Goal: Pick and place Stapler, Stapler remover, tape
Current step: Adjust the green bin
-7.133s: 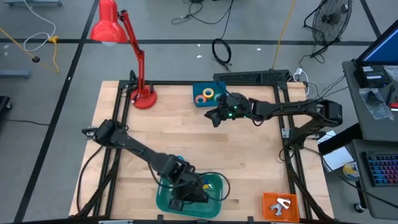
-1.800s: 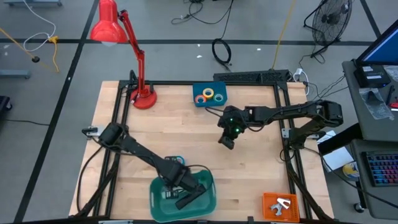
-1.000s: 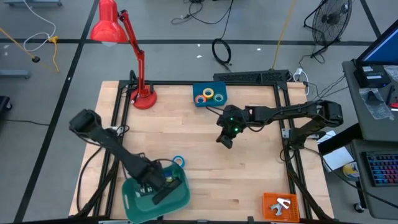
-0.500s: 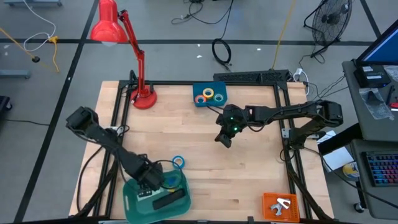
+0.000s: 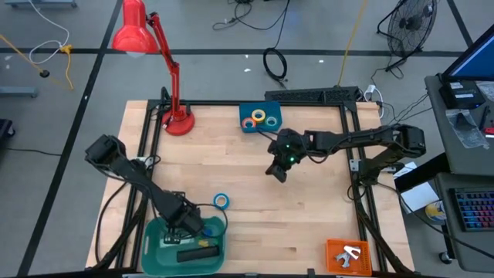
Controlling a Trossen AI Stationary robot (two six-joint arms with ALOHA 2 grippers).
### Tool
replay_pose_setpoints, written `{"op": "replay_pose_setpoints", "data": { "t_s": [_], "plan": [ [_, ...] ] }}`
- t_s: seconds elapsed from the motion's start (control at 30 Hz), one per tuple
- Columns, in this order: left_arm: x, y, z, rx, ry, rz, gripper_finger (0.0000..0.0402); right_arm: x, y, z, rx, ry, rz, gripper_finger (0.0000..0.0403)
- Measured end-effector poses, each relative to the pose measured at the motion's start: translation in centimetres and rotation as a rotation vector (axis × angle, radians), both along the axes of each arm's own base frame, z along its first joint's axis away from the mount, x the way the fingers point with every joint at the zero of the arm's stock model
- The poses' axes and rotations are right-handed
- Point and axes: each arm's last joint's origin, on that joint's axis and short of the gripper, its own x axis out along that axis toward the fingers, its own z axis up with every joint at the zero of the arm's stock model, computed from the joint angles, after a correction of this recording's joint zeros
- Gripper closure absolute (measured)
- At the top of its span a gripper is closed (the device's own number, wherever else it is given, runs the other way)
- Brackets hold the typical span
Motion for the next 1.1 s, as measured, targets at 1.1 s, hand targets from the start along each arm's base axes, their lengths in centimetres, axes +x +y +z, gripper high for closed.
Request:
{"op": "replay_pose_setpoints", "data": {
  "t_s": [1.1],
  "plan": [
    [-0.46, 0.01, 0.29, 0.103, 0.009, 0.129, 0.0271, 0.04, -0.69, 0.13, 0.021, -0.01, -0.041, 0.0399]
  ]
}}
